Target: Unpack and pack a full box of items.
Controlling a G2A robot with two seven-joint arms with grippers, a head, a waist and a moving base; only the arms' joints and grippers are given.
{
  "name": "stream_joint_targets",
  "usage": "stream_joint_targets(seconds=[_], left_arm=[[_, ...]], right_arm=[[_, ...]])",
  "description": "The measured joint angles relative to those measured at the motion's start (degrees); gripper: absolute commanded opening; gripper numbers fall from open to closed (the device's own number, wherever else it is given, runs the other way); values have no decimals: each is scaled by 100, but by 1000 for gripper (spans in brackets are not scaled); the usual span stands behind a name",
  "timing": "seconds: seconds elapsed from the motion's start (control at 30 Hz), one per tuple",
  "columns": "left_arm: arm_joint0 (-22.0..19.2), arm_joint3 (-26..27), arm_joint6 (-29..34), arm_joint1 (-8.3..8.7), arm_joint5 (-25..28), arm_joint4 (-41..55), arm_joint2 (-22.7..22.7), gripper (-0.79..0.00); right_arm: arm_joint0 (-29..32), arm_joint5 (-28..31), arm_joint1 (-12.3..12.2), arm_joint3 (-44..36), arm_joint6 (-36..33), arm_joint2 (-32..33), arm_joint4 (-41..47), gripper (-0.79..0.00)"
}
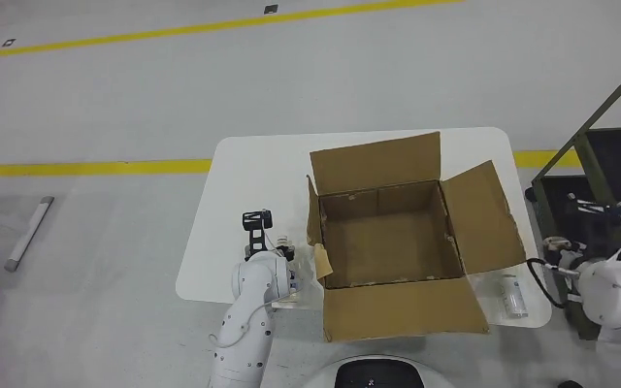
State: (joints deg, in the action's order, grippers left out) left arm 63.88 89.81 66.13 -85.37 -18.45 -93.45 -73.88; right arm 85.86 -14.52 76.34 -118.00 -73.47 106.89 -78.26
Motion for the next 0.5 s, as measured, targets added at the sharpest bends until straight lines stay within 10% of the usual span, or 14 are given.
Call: stream_joint_targets(seconds=[0.5], left_arm=[[0, 0, 0, 0, 0, 0, 0, 0]], right_arm=[[-631, 95, -45, 1084, -491, -442, -391, -785]])
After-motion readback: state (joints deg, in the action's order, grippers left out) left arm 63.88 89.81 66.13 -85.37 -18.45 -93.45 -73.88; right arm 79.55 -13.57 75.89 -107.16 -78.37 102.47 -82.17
